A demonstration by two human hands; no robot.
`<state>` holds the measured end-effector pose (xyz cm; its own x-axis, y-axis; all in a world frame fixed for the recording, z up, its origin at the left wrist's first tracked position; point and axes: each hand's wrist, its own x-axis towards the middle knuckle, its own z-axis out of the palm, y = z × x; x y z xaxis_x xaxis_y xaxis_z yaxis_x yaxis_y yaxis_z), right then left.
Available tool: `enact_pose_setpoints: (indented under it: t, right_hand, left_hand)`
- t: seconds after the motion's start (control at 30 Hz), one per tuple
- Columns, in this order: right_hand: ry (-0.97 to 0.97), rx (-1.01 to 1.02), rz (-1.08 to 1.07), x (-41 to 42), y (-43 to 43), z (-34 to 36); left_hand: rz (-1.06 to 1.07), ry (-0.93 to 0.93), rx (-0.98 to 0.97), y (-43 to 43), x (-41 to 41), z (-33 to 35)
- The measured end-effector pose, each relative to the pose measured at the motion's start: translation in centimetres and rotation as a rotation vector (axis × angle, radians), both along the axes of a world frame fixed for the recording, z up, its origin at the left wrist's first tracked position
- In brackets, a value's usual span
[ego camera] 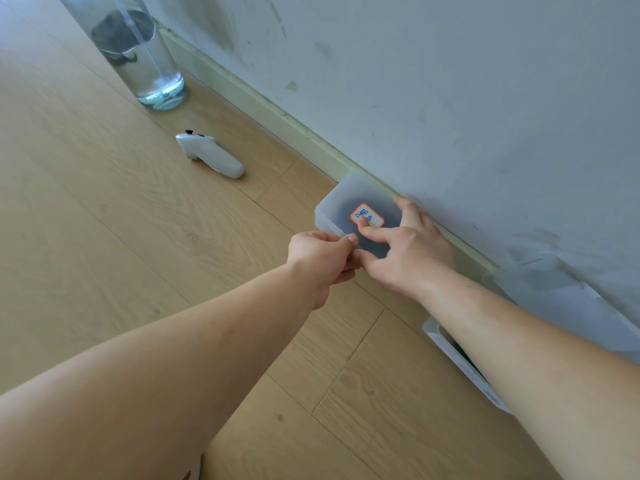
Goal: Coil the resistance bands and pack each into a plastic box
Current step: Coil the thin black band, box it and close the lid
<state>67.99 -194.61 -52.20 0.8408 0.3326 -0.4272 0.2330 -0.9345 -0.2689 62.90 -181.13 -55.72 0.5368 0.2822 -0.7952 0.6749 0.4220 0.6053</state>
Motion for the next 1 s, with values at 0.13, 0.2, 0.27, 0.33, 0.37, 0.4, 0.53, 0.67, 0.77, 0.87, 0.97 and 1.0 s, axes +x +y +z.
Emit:
enact_pose_setpoints:
  t: [0.13, 0.2, 0.27, 0.33, 0.37, 0.4, 0.53, 0.67, 0.77, 0.87, 0.97, 1.0]
  right_hand:
    - [-0.046, 0.06, 0.023, 0.0, -0.8, -0.6]
    - [-0.079, 0.095, 0.021, -0.3, -1.1, -1.2]
    - [-0.11, 0.144, 0.012, -0.5, -1.3, -1.7]
    - [-0.114, 0.203, -0.022, -0.5, -1.5, -1.8]
    - [-0.115, 0.232, -0.042, -0.4, -1.7, -1.7]
    - [-0.127, 0.257, -0.057, -0.4, -2.0, -1.4]
    - [-0.166, 0.261, -0.071, -0.6, -4.6, 1.9]
    - [-0.263, 0.238, -0.08, -1.8, -9.5, 7.0]
    - [-0.498, 0.212, -0.082, -3.5, -13.0, 8.3]
    - [-0.592, 0.146, -0.202, -5.2, -15.6, 7.2]
    - [-0.436, 0.013, -0.385, -6.2, -17.9, 5.9]
    - [-0.405, -0.01, -0.38, -6.4, -18.7, 5.6]
  left_hand:
    - [0.019, -0.01, -0.085, 0.1, -0.9, -0.4]
    - [0.058, -0.033, -0.101, -0.3, -1.5, -0.6]
    - [0.096, -0.046, -0.097, -1.0, -1.6, -0.4]
    - [0.115, -0.042, -0.07, -1.7, -1.8, 0.0]
    - [0.113, -0.038, -0.052, -1.9, -2.0, 0.2]
    - [0.099, -0.032, -0.034, -2.0, -2.4, 0.3]
    - [-0.083, 0.038, -0.01, -3.3, -4.2, 1.6]
    - [-0.321, 0.029, -0.01, -5.9, -4.5, 4.4]
    - [-0.464, -0.007, -0.044, -8.5, -4.8, 6.0]
    - [-0.625, -0.024, -0.059, -10.8, -5.5, 6.0]
    - [-0.718, -0.004, -0.05, -12.3, -5.5, 4.9]
    - [-0.749, 0.012, -0.042, -12.8, -5.5, 4.5]
